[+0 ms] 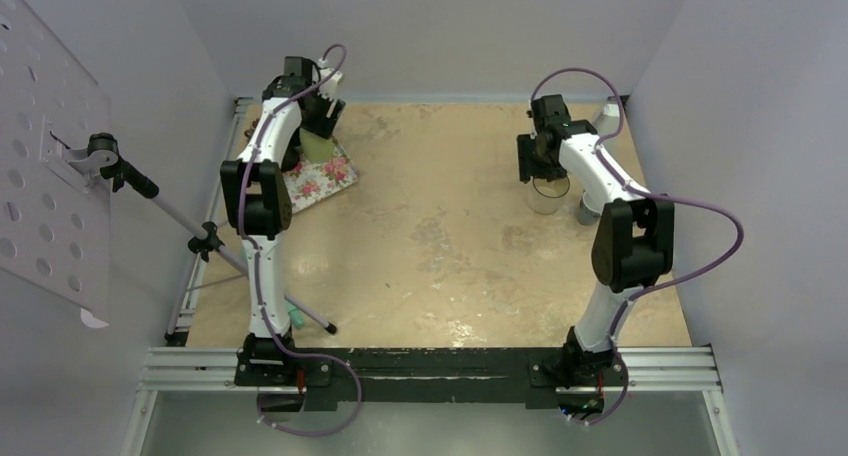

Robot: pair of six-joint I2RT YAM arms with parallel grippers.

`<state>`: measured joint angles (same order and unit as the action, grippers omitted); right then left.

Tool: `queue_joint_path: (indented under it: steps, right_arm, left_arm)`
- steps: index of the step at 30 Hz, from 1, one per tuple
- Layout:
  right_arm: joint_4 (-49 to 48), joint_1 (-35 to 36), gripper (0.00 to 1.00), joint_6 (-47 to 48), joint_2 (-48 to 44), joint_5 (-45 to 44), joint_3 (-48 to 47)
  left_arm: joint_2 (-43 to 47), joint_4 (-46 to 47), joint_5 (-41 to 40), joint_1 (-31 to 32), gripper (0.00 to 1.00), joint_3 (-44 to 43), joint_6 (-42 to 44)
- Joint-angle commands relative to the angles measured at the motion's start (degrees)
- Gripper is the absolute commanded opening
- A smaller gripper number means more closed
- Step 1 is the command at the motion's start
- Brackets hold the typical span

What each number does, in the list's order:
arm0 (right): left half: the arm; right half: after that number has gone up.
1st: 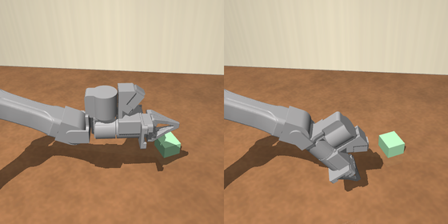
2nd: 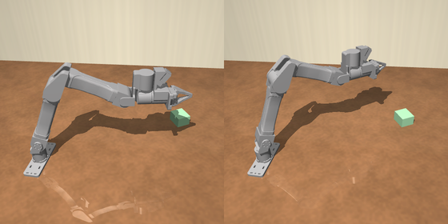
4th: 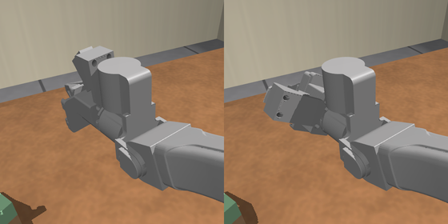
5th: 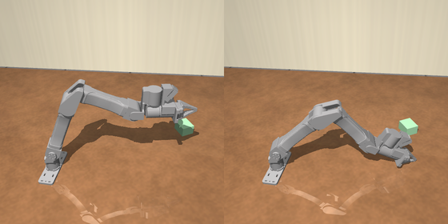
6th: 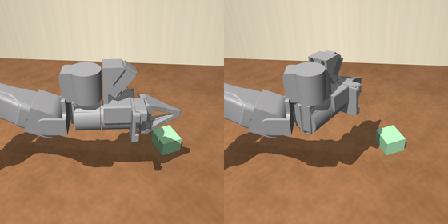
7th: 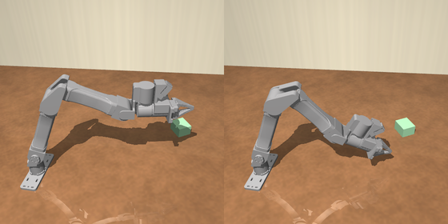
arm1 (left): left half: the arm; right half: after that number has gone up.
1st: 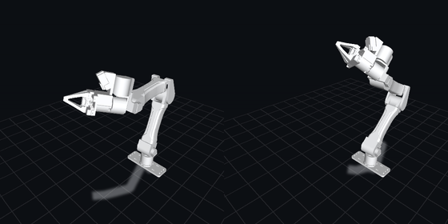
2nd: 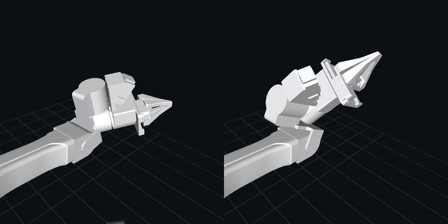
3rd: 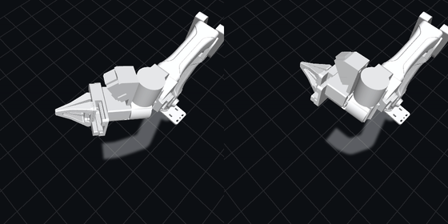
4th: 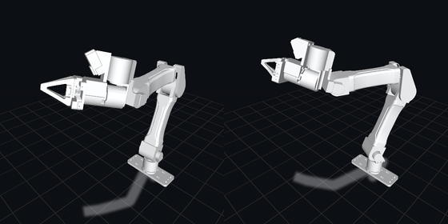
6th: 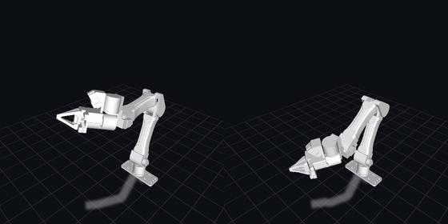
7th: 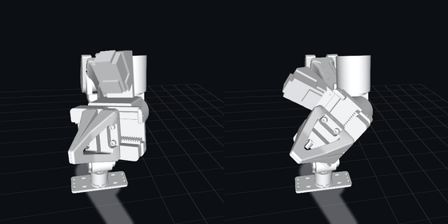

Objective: Turn the mug right side up

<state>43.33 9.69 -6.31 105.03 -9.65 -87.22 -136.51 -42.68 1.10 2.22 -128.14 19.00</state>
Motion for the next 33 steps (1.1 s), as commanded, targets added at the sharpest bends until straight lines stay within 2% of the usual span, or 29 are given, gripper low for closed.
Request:
queue_joint_path:
  steps: [1, 5, 9, 12, 14, 18, 19, 25, 30, 33]
  right_arm:
    - [0.61, 0.09, 0.57, 1.18, -4.80, -0.99, -1.24]
    - [-0.35, 0.10, 0.57, 1.51, -6.30, -0.69, -0.13]
    - [-0.90, 0.09, 0.57, 1.65, -7.12, -0.27, 0.30]
    - [-1.52, 0.08, 0.57, 1.78, -7.74, 0.21, 0.82]
    - [-1.87, 0.17, 0.57, 1.91, -8.05, 0.70, 1.06]
    - [-1.94, 0.37, 0.57, 2.20, -8.22, 1.45, 1.21]
    - [-1.95, 0.47, 0.57, 2.21, -8.25, 1.48, 1.26]
    - [-2.71, 0.52, 0.57, 2.39, -8.66, 2.00, 2.71]
    - [-2.29, 0.57, 0.57, 2.54, -7.65, 1.67, 2.37]
    - [-2.07, 0.56, 0.57, 2.57, -7.86, 1.30, 1.72]
  left_arm:
    - [6.60, -6.35, 7.17, -1.65, 0.50, 4.27, 5.14]
    - [11.27, -11.43, 13.33, -2.13, 0.48, 9.57, 13.57]
    - [14.06, -20.25, 19.03, -2.13, 0.50, 13.59, 24.95]
    - [15.24, -24.18, 20.34, -3.42, 0.60, 15.66, 32.10]
    - [15.45, -24.41, 19.87, -3.54, 0.72, 16.23, 34.39]
    - [15.19, -22.03, 20.48, -3.51, 0.97, 14.96, 32.82]
    - [15.06, -22.01, 21.06, -3.46, 1.00, 14.26, 32.51]
    - [16.25, -18.41, 22.65, -3.07, 1.00, 13.09, 30.84]
    - [14.92, -11.64, 18.15, -0.22, 1.00, 11.83, 26.49]
    - [13.67, -11.41, 16.69, 1.51, 1.00, 10.20, 26.47]
